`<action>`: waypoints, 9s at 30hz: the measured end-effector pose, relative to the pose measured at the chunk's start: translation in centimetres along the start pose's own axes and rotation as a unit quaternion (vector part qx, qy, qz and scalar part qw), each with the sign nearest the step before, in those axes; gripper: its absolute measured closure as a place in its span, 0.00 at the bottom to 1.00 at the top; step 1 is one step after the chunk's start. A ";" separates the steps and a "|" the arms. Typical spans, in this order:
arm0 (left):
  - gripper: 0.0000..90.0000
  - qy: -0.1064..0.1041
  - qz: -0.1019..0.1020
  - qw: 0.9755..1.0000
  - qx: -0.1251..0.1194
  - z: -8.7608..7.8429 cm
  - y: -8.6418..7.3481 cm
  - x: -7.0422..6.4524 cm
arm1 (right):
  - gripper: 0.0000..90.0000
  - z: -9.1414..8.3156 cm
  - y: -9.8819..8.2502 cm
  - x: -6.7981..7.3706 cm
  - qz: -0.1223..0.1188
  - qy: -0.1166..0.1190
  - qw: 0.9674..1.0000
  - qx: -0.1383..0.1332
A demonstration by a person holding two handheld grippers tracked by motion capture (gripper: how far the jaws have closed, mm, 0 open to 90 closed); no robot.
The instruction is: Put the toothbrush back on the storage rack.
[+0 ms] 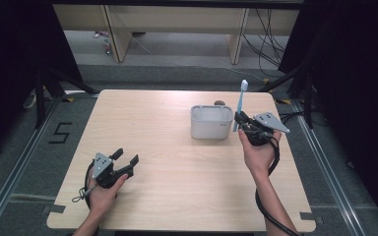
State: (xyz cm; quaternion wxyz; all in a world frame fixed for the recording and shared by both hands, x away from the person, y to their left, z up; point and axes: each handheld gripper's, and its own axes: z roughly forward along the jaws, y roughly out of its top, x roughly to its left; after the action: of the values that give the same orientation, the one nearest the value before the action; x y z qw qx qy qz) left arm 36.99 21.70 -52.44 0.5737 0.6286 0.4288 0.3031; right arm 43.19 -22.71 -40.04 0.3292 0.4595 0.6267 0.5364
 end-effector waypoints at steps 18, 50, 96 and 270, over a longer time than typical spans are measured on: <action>0.33 -0.001 -0.001 1.000 -0.001 0.0 0.0 0.0 | 0.88 1.0 0.4 0.1 -0.004 -0.005 1.000 -0.003; 0.33 -0.002 -0.002 1.000 -0.001 0.0 0.0 0.0 | 0.88 3.0 1.0 -0.2 -0.002 -0.008 1.000 -0.002; 0.33 0.003 -0.012 1.000 0.010 -0.2 0.0 0.0 | 0.88 5.5 1.3 -0.6 -0.002 -0.025 1.000 -0.003; 0.33 0.004 -0.008 1.000 0.010 -0.1 0.0 -0.1 | 0.48 2.6 -2.1 -0.4 -0.004 -0.014 0.988 0.152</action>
State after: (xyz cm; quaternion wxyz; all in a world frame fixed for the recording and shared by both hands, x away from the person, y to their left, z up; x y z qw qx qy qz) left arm 36.89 21.70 -52.37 0.5680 0.6294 0.4396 0.2967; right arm 45.16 -22.10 -42.69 0.2662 0.5093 0.6981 0.4272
